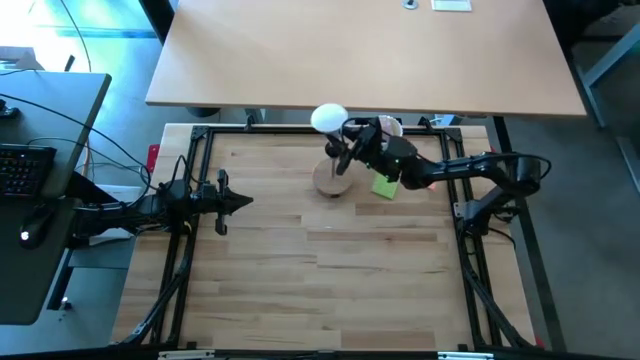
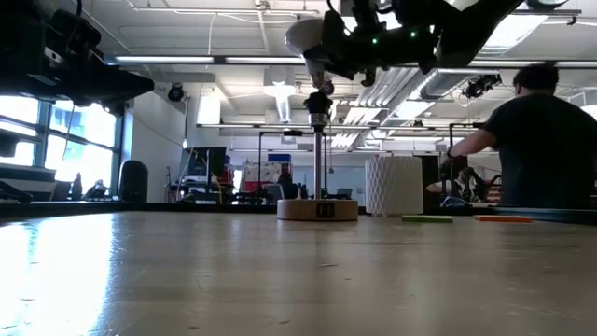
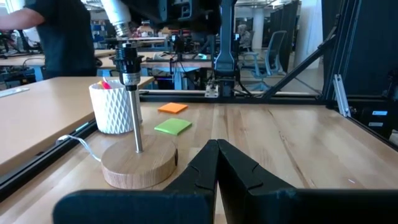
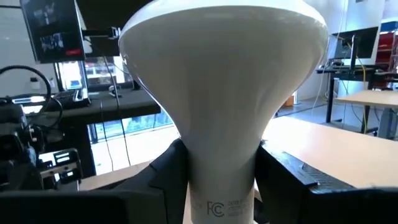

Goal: Screw lightbulb
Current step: Insert the lightbulb into the lamp socket

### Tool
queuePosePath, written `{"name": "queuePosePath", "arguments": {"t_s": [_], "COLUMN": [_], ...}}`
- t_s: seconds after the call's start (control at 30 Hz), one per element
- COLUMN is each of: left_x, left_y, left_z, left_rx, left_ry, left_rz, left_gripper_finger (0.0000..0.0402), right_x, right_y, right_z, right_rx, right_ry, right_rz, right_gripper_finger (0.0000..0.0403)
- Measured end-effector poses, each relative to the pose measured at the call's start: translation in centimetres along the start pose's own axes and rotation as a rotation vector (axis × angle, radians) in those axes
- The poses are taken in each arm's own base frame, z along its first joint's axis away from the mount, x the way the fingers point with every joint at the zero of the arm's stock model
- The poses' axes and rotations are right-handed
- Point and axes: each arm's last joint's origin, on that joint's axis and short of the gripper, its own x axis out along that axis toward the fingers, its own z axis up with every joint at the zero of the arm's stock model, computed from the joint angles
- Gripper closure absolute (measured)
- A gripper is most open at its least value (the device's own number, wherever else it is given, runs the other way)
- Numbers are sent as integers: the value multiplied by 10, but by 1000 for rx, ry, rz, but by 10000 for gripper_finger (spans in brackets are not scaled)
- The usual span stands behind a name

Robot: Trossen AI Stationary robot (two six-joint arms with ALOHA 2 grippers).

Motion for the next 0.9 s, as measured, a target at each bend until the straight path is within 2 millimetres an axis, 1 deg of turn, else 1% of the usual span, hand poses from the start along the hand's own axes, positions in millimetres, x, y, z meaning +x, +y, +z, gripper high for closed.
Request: {"name": "queuePosePath", "arguments": {"t_s": [0.17,0.37,0.63,0.73,0.9], "left_x": [0,0,0,0,0], "left_y": [0,0,0,0,0], "left_z": [0,0,0,0,0], "left_rx": [0,0,0,0,0], "left_ry": [0,0,0,0,-1], "left_rz": [0,0,0,0,0], "left_gripper_finger": [401,401,401,401,401], "right_x": [5,4,0,-2,-2], "right_y": [3,9,11,11,11], "right_z": [-15,-15,-19,-24,-24], "right_rx": [-6,-31,-50,-64,-67], "right_ry": [23,9,20,42,49], "right_rz": [5,19,15,-3,-2], "right_gripper_finger": [252,252,251,251,251]}}
